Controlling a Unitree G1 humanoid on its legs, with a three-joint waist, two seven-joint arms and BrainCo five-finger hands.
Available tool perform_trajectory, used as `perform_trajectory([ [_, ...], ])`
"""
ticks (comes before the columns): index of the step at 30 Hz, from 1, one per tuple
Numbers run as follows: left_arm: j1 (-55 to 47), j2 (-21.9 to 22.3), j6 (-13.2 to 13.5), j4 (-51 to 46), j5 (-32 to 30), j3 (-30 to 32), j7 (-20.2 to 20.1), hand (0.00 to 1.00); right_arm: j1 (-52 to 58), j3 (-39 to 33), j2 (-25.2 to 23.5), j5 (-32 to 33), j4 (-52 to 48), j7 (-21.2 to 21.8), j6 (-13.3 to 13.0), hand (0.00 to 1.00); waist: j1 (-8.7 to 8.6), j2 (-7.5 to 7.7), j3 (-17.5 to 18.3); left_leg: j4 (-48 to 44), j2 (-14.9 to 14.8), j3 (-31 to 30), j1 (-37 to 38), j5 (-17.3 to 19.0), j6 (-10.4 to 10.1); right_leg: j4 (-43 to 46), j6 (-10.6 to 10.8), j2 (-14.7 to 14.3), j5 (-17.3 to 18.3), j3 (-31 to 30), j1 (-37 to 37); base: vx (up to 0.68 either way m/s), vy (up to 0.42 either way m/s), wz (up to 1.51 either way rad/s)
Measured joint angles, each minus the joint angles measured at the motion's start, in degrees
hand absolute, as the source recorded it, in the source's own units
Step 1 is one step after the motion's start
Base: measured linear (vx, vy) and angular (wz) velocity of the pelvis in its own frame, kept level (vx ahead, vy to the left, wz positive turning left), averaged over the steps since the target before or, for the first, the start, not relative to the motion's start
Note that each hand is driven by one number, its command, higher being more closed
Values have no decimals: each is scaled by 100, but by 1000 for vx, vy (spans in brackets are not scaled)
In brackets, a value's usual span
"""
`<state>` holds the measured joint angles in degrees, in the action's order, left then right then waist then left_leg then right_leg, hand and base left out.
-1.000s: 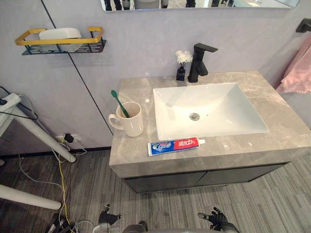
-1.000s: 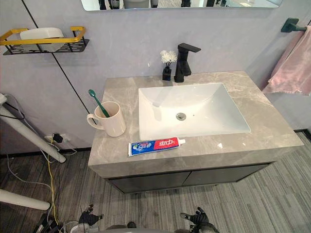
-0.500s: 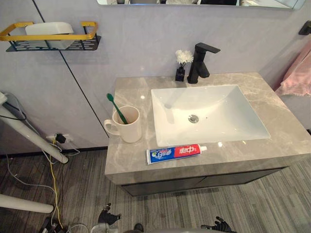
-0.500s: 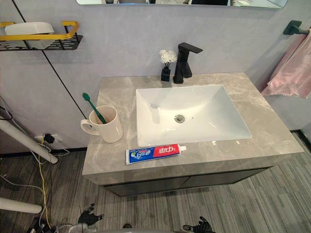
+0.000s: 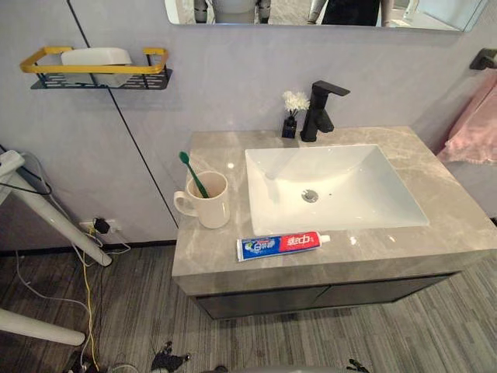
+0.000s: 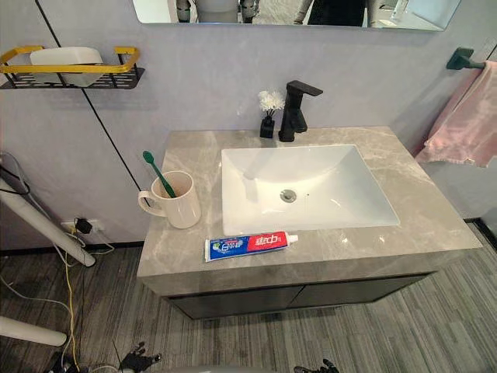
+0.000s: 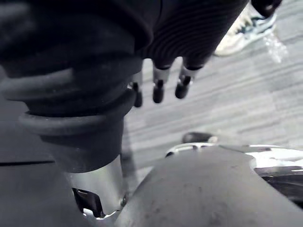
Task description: Organize washtable
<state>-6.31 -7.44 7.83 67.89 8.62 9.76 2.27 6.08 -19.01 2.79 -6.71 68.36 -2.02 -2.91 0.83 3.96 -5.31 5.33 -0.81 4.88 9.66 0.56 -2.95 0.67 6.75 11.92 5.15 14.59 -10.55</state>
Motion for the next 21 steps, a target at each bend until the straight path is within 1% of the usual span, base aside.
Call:
perform_trajectory([
  [6,-52,26,-16,213,207,149,-91,0,0,-151,7,54,65,89,28,0,1,-45,6,3,-5,-26,-15,-43,-16,-1,91,0,8,-2,9,-54,-34,1],
  [7,-62,46,-18,251,218,237,-94,0,0,-195,8,57,92,97,35,0,3,-68,22,3,-4,-34,-42,-46,-15,-2,99,0,8,5,30,-19,-30,10],
  [10,-147,93,-56,254,277,478,-95,0,-13,-212,13,58,112,102,48,0,-6,-61,60,1,1,-113,-139,-70,-8,-25,110,-2,1,95,71,11,-29,14],
  [11,-165,114,-84,274,347,673,-93,0,-14,-309,4,57,126,107,57,0,2,-59,63,0,7,-172,-180,-80,-7,-35,111,-3,1,144,70,30,-31,21],
  [14,-204,176,-131,333,544,1330,-85,0,-57,-476,20,57,229,111,64,0,22,-77,65,0,19,-287,-228,-84,-7,-79,110,-6,1,263,24,30,-30,21],
  [15,-246,193,-146,325,668,1831,-76,0,-71,-545,22,54,236,115,68,0,14,-95,69,-1,23,-339,-241,-86,-7,-97,108,-6,2,283,-3,28,-28,27],
  [16,-308,149,-178,273,735,2433,-11,0,-56,-596,29,51,268,124,69,0,16,-151,96,-1,24,-363,-276,-86,-7,-107,106,-9,4,309,8,34,-31,20],
  [17,-351,105,-199,197,767,2687,48,0,-56,-600,42,45,293,133,75,0,20,-157,124,-1,24,-378,-294,-86,-7,-107,105,-10,5,321,17,30,-25,13],
  [18,-407,-45,-233,47,832,3151,128,0,-56,-605,67,35,299,175,80,0,45,-157,142,-1,24,-394,-294,-86,-6,-105,98,-10,8,335,7,20,-25,10],
  [19,-422,-232,-256,-161,881,3621,206,0,-54,-696,79,9,299,223,85,0,98,-204,128,-1,25,-408,-295,-86,-6,-98,84,-10,17,345,1,4,-19,7],
  [20,-419,-335,-260,-316,881,3820,251,0,-43,-735,79,-12,298,228,88,0,159,-212,132,-1,25,-411,-294,-86,-6,-97,83,-10,17,348,0,-13,-20,7],
  [21,-407,-504,-267,-797,881,4163,330,0,-12,-822,74,-22,289,232,93,0,213,-232,141,-1,26,-438,-298,-86,-6,-90,53,-10,34,372,-8,-18,-24,13],
])
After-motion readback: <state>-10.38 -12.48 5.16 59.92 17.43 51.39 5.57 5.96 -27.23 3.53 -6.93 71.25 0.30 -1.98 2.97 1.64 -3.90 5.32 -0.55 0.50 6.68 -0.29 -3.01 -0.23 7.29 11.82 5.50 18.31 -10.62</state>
